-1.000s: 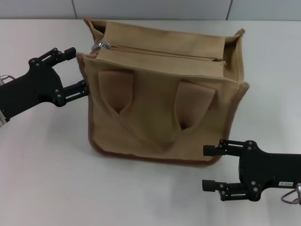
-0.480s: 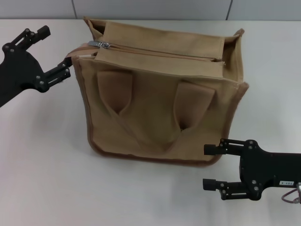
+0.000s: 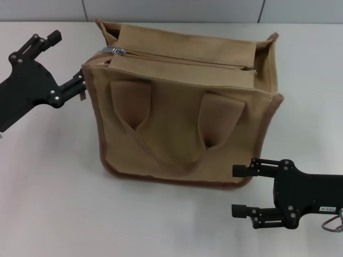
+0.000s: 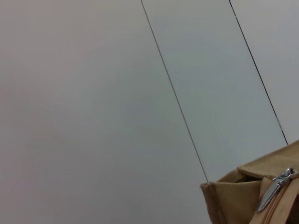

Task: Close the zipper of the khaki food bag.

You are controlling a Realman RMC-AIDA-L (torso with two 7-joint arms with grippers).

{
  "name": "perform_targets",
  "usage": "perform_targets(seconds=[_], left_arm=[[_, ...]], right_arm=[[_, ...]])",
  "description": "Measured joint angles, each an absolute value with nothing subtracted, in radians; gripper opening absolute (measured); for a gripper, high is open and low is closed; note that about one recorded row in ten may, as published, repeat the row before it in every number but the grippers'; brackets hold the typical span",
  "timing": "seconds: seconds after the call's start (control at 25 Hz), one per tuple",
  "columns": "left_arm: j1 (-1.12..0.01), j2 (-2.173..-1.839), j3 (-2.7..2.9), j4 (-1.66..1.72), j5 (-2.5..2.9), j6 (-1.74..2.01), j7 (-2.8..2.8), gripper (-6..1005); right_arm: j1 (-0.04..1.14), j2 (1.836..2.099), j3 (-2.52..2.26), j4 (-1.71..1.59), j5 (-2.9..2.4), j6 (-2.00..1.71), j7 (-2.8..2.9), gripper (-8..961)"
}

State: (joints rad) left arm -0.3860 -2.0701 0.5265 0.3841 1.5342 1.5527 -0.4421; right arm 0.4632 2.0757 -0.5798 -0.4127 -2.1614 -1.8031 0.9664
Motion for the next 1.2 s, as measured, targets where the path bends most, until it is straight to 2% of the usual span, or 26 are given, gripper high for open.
perform_targets(seconds=[0.48, 0.8, 1.0, 1.2], left_arm=[[-0.370, -2.071, 0.522, 0.327, 1.491, 1.614, -0.297, 670], [-0.357, -2.071, 0.523, 0.320, 1.480, 1.649, -0.262, 223], [-0.358, -2.072, 0.523, 0.310, 1.480, 1.649, -0.228, 32], [-0.358, -2.072, 0.523, 0.301, 1.478, 1.651, -0.215, 19]], right_arm=[[0.463, 2.076, -0.579, -0.413, -2.161, -1.824, 0.966, 778], [0.463, 2.077, -0.577, -0.413, -2.161, -1.846, 0.966, 778], [0.464, 2.077, -0.577, -0.413, -2.161, -1.847, 0.966, 778], [0.466, 2.077, -0.577, -0.413, -2.160, -1.849, 0.966, 778]])
